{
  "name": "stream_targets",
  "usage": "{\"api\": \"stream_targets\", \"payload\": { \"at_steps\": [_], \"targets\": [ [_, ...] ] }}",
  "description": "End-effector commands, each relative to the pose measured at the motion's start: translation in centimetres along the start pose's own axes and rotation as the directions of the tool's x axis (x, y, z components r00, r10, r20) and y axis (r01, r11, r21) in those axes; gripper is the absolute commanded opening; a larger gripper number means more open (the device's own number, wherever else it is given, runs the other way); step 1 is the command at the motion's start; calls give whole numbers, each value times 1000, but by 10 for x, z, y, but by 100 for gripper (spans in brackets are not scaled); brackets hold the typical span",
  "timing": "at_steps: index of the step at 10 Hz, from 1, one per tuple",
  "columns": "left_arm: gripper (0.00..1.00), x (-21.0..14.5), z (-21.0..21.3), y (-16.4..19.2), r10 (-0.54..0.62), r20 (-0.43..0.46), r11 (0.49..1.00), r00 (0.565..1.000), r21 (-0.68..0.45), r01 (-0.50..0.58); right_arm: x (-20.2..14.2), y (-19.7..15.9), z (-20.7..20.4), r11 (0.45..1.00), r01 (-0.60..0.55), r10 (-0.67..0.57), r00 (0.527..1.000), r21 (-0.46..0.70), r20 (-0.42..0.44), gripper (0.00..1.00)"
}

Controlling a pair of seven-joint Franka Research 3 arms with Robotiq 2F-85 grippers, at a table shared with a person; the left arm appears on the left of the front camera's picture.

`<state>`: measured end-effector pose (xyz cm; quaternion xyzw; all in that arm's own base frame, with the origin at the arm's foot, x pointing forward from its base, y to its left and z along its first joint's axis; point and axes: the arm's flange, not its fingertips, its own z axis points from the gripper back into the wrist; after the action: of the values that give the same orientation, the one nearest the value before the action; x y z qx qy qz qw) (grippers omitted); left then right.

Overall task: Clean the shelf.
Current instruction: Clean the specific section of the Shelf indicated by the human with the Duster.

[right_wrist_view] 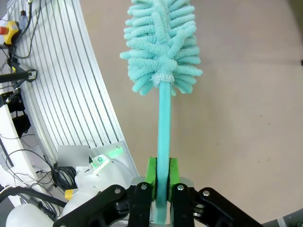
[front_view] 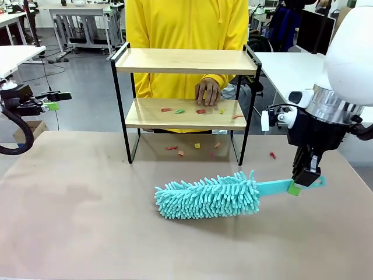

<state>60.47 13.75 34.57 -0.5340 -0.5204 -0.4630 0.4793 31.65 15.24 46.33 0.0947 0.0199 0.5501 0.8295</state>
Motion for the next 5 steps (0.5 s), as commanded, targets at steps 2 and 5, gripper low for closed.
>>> {"api": "stream_targets", "payload": {
  "at_steps": [2, 5],
  "targets": [
    [100, 2, -1, -2, -10, 2, 1000, 1000, 1, 10, 5, 0, 3, 1000, 22, -22, 1000, -5, 3, 13],
    [100, 2, -1, -2, -10, 2, 1000, 1000, 1, 10, 5, 0, 3, 1000, 22, -22, 1000, -5, 3, 13]
  ]
}}
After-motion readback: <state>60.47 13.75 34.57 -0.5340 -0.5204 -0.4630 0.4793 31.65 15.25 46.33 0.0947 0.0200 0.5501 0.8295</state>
